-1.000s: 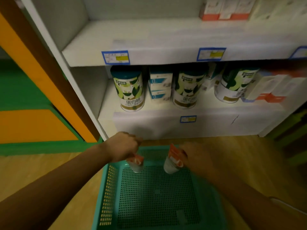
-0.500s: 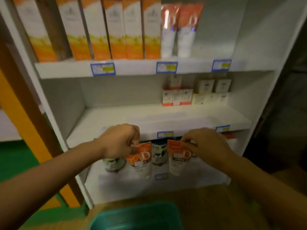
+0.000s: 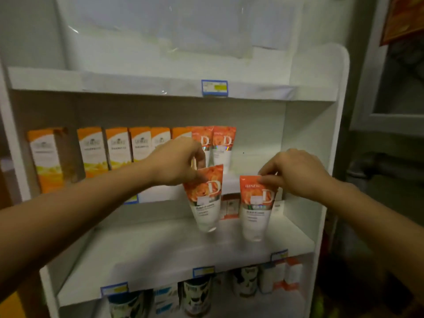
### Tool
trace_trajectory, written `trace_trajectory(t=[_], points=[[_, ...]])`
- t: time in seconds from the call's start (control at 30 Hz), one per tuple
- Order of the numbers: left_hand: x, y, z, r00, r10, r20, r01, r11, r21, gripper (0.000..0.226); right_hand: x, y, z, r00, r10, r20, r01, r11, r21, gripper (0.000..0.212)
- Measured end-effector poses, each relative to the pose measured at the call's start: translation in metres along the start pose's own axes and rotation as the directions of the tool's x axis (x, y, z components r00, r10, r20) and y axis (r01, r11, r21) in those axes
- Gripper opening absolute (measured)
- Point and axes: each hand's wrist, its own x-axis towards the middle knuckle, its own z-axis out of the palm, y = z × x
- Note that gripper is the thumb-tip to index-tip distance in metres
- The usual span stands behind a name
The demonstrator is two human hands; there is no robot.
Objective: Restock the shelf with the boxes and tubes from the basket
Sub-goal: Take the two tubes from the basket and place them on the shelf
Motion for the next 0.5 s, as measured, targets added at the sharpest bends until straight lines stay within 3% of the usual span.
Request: trace_trajectory(t=[0.33, 0.5], points=[[0.074, 0.013, -0.034, 0.984, -0.060, -0.165, 0.065, 0.998, 0.022, 0.027, 0.070, 0.029, -0.037, 0.955, 0.133, -0.264, -0.113, 0.989, 0.091, 0.026], [0.100, 0.007, -0.019, 0.976, -0.110, -0.190, 0.105, 0.994, -0.035, 0.027, 0.099, 0.034, -0.024, 0.945, 0.154, -0.289, -0.122, 0.984, 0.129, 0.025]])
